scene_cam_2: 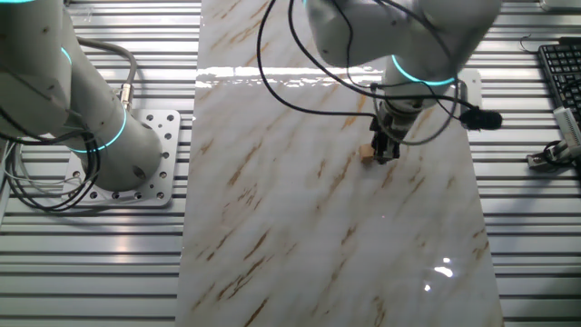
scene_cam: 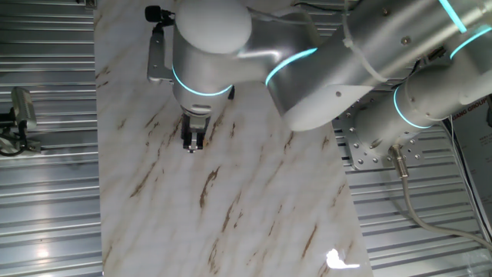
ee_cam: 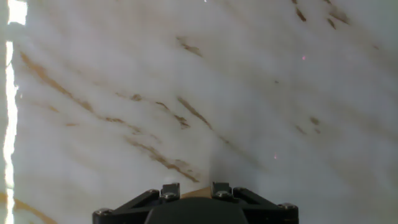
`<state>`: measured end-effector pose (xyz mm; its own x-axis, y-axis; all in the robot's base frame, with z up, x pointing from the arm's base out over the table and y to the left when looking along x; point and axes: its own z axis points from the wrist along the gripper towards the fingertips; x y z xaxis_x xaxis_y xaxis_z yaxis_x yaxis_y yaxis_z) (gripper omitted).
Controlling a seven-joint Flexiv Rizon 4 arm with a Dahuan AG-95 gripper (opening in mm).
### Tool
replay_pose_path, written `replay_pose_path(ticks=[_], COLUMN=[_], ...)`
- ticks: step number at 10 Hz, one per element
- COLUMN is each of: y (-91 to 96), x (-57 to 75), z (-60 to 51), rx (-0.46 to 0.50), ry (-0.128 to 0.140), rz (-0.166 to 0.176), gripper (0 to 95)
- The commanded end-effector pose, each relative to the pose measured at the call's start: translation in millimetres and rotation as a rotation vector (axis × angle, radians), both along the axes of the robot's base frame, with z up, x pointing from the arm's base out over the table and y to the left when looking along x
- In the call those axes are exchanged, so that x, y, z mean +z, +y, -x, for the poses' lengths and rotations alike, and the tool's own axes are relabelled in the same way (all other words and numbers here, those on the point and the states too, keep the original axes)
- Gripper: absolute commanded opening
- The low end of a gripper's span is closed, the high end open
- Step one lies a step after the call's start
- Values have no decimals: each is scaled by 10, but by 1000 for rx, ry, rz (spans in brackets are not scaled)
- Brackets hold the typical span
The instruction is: Pick up the small block on the left and move it to the right
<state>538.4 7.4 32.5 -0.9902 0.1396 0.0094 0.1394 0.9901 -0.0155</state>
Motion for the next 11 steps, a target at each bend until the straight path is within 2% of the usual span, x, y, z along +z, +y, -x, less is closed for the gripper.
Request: replay_pose_path(ticks=[1,3,4,5,6,7,8,9,10,11], y=[25,33,34,34,34,34,33,32,32,32], x=[-35,-105,-120,-121,-119,-113,-103,-101,-102,-102], z=[-4,11,20,22,22,23,23,23,24,24], rx=[4,12,25,26,25,31,44,59,85,93], ry=[-2,-15,-6,-21,-20,-13,-4,-9,-1,9], rz=[-2,-1,9,7,-13,-49,-56,-52,-30,-23], gripper=[0,0,0,0,0,0,190,570,950,950])
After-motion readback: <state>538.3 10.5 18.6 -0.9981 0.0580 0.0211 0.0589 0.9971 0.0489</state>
